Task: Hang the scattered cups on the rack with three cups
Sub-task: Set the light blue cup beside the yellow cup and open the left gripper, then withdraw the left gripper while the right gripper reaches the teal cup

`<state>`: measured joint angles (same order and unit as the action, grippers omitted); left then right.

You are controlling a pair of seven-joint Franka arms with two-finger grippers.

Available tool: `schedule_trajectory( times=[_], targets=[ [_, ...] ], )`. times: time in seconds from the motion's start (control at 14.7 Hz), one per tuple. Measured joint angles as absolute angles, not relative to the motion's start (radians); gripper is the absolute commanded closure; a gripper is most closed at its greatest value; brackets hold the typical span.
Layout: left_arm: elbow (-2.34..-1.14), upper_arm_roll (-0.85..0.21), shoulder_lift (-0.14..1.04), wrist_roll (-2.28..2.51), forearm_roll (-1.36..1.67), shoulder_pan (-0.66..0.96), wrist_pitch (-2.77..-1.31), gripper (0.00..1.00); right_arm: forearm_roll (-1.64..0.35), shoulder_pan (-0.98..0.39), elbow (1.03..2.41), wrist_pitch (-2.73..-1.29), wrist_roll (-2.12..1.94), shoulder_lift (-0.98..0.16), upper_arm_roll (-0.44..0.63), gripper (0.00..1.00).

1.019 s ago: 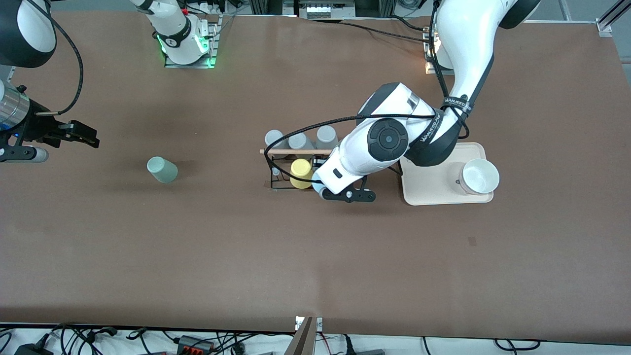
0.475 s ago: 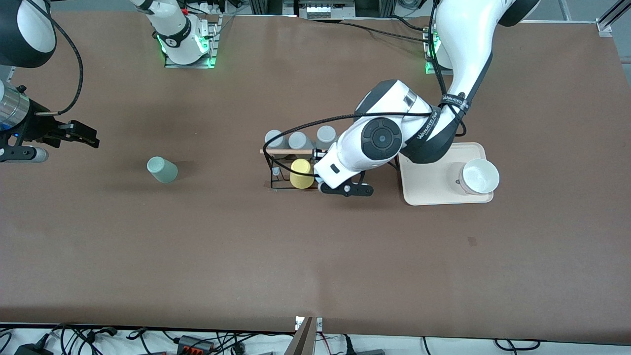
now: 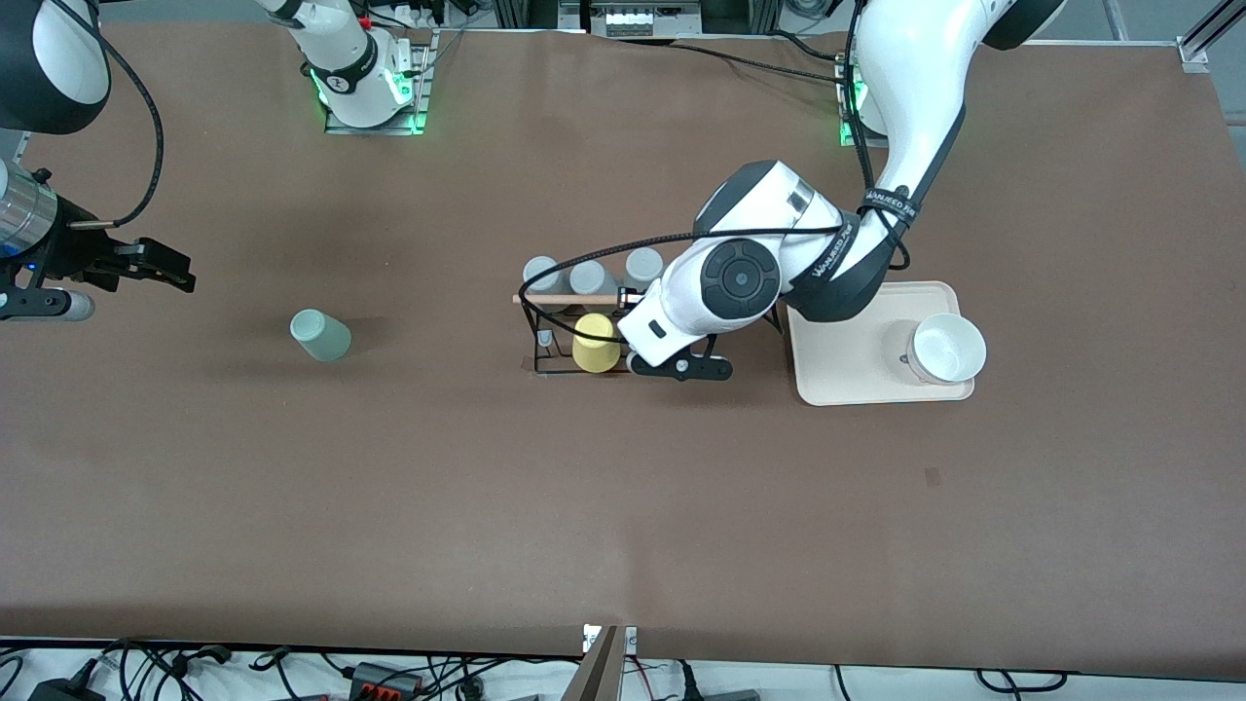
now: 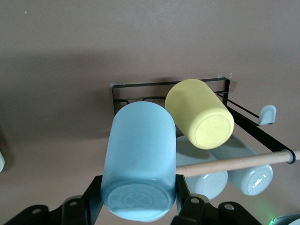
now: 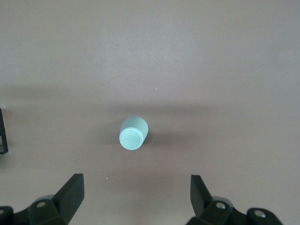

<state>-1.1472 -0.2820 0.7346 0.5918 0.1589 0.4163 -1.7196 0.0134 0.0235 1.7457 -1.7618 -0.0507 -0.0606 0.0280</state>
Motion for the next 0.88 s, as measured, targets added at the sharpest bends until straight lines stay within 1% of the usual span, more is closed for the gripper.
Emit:
schedule_trajectory(
  times=[0.14,0.2,0.27,0.34,0.41,0.61,0.88],
  targets=[
    [-1.158,-0.282,0.747,0.592,0.159,0.417,-1.75,0.98,0.013,0.024,1.746,-1.762,-0.051,-0.061,0.028,0.0],
    [-1.16,-0.282,0.757,0.592,0.159,0.418,-1.762,0.92,0.013,0.024,1.746,-1.762,-0.051,-0.061,0.028,0.0],
    [-1.162,-0.282,0.768,0.592,0.159,0.42,-1.77,0.75,0.013,0.024,1.746,-1.762,-0.051,-0.061,0.028,0.0],
    [-1.163,-0.282,0.777,0.592,0.155,0.423,-1.773,0.21,0.013,0.024,1.746,-1.762,-0.051,-0.061,0.028,0.0],
    [-1.163,-0.282,0.784,0.592,0.148,0.426,-1.777,0.0,0.013,0.024,1.746,-1.762,-0.051,-0.061,0.028,0.0],
    [-1.159,-0.277,0.786,0.592,0.121,0.426,-1.784,0.0,0.013,0.024,1.746,-1.762,-0.051,-0.061,0.028,0.0],
    [-1.143,-0.239,0.741,0.591,0.111,0.375,-1.784,0.0,0.013,0.025,1.746,-1.761,-0.051,-0.066,0.028,0.0]
  ],
)
